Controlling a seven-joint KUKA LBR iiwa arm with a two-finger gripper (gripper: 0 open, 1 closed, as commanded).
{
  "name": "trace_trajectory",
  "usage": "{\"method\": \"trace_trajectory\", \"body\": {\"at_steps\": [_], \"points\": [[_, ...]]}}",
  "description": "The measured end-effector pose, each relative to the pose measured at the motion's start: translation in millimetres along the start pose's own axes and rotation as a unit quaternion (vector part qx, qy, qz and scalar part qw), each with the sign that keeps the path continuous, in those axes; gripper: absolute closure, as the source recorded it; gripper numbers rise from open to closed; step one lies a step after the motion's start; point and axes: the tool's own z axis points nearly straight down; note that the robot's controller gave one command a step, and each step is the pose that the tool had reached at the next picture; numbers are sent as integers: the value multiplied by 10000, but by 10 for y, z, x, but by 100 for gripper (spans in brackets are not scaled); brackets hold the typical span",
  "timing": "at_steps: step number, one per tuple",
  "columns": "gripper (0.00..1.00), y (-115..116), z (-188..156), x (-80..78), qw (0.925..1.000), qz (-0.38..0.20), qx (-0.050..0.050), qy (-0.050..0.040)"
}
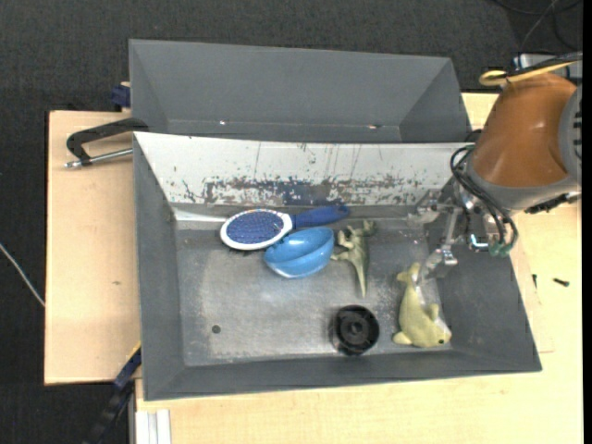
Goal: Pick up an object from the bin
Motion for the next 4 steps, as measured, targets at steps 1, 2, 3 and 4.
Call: {"method": "trace_trajectory", "body": {"at_steps": [1,2,3,4], "points": [[0,126,568,626,9677,-2513,61,-185],[0,557,330,21,9330,-3598,28,-84],[0,945,137,-357,8978,-4402,31,-97],[0,1462,566,-311,8798,-4753,30,-65]]}}
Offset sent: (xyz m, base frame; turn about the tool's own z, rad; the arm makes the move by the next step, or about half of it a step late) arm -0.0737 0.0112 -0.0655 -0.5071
